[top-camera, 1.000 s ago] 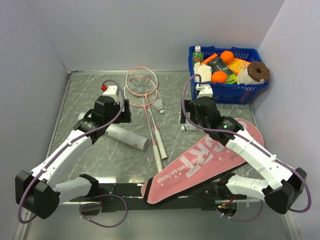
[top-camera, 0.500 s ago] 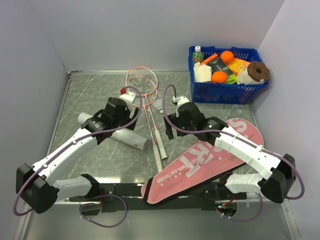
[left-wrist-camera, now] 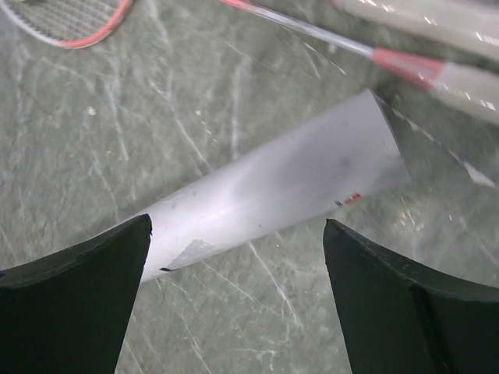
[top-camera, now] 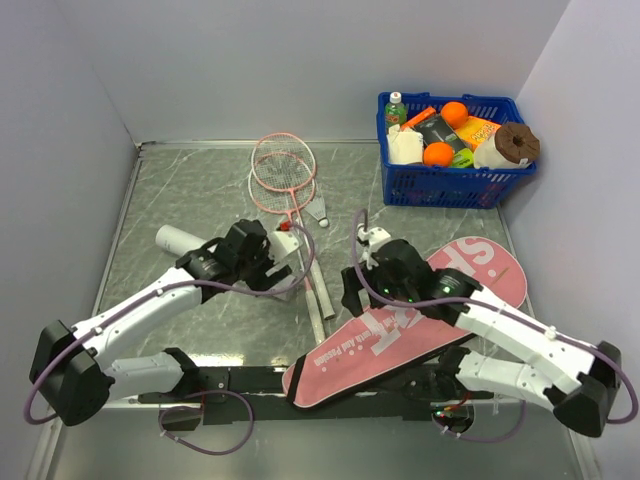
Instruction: Pack up the badminton gear
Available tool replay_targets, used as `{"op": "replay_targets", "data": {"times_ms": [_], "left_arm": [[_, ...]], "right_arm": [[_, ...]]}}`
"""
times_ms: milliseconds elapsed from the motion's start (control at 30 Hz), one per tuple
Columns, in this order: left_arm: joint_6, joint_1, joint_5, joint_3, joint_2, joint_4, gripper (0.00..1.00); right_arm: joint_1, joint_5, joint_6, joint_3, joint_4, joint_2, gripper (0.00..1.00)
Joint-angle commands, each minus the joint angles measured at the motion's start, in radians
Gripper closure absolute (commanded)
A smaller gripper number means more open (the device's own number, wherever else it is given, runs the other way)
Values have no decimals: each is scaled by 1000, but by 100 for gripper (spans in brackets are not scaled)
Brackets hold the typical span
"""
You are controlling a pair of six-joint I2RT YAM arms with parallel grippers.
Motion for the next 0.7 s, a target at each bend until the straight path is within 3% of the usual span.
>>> {"op": "replay_targets", "data": {"times_ms": [0, 267, 667], "left_arm": [[106, -8, 103, -24, -54, -26, 4], [217, -24, 128, -63, -14, -32, 4], [332, -19, 89, -119, 130, 120, 4]], "right_arm": [[11, -7, 19, -38, -24, -112, 0], [11, -61, 21, -54, -36, -227, 0], [11, -95, 41, -98, -38, -278, 0]]}}
